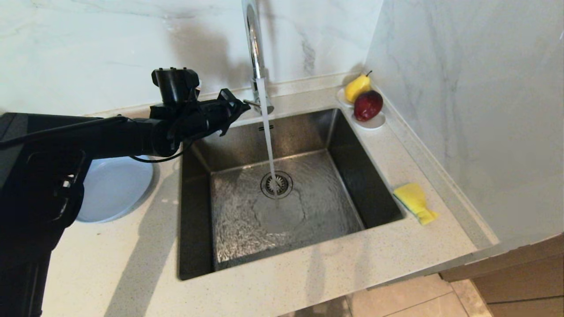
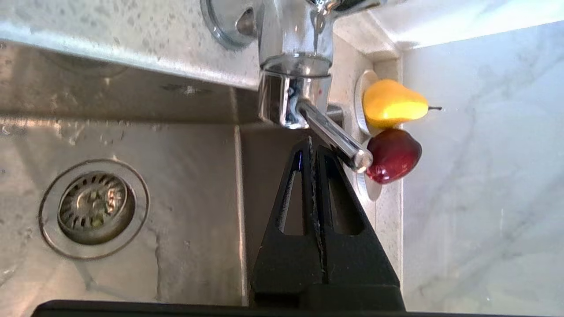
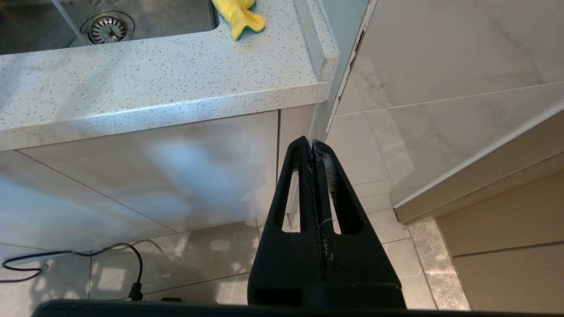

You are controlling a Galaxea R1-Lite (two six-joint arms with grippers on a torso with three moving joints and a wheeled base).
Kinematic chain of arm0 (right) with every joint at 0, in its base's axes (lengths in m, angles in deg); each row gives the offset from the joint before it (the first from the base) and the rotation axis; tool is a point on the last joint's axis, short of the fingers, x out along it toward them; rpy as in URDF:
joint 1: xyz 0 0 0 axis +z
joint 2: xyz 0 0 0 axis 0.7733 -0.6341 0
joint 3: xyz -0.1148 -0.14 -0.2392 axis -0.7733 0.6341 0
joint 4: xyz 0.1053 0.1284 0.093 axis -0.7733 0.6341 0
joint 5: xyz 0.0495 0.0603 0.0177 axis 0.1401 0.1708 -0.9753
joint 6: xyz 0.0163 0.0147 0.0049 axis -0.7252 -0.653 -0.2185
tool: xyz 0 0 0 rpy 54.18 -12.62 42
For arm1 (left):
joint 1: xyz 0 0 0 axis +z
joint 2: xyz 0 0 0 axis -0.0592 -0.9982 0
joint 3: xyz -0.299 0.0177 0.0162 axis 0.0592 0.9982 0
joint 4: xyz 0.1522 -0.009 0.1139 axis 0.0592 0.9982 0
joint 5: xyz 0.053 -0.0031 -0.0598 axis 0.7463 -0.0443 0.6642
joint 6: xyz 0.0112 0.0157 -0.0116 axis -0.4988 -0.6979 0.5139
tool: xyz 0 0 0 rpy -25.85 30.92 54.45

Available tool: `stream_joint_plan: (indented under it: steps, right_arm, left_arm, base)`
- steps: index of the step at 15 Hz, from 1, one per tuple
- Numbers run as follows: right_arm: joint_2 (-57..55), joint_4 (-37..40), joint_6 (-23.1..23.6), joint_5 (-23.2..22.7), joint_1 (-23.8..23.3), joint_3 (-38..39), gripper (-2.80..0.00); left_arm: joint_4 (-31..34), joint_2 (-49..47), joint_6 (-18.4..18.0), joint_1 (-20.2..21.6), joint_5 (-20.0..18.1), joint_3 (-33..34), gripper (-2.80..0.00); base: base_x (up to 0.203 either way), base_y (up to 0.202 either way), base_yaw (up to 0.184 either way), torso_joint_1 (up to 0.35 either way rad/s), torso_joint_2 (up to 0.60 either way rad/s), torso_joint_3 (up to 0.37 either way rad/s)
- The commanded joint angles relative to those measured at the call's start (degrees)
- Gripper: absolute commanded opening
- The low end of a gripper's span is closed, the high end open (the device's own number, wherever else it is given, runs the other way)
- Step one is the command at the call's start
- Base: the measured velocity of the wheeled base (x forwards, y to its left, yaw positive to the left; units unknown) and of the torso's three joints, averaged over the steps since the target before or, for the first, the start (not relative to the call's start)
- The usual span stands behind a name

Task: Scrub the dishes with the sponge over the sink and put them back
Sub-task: Turn off the faucet

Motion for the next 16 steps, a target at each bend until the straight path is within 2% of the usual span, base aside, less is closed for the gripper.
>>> stream_joint_plan:
  steps: [1,5,9,11,13,16]
  right_arm:
    - [-0.1,0.0,0.0,0.0,0.0,0.0,-2.8]
    - [-0.1,0.0,0.0,0.0,0.0,0.0,-2.8]
    - [-0.1,0.0,0.0,0.0,0.0,0.0,-2.8]
    - [-0.1,0.0,0.0,0.0,0.0,0.0,-2.8]
    - [-0.1,0.0,0.0,0.0,0.0,0.0,-2.8]
    - [-0.1,0.0,0.0,0.0,0.0,0.0,-2.8]
  left_arm:
    - [-3.3,-0.7,0.3,0.0,0.2,-0.1,-2.8]
    - [-8.0,-1.1,0.3,0.0,1.1,-0.1,-2.8]
    - [-8.3,-1.3,0.2,0.0,1.6,0.2,-2.8]
    - [-7.7,-0.1,-0.2,0.0,1.8,3.0,-2.8]
    - [-7.8,3.1,-1.1,0.1,1.0,7.6,-2.8]
    - [-8.0,8.7,-1.4,0.1,-3.6,12.8,-2.8]
  base:
    - [0.0,0.0,0.0,0.0,0.0,0.0]
    - [0.0,0.0,0.0,0.0,0.0,0.0]
    - [0.0,0.0,0.0,0.0,0.0,0.0]
    - [0.0,0.0,0.0,0.0,0.0,0.0]
    - [0.0,0.0,0.0,0.0,0.0,0.0]
    - [0.0,0.0,0.0,0.0,0.0,0.0]
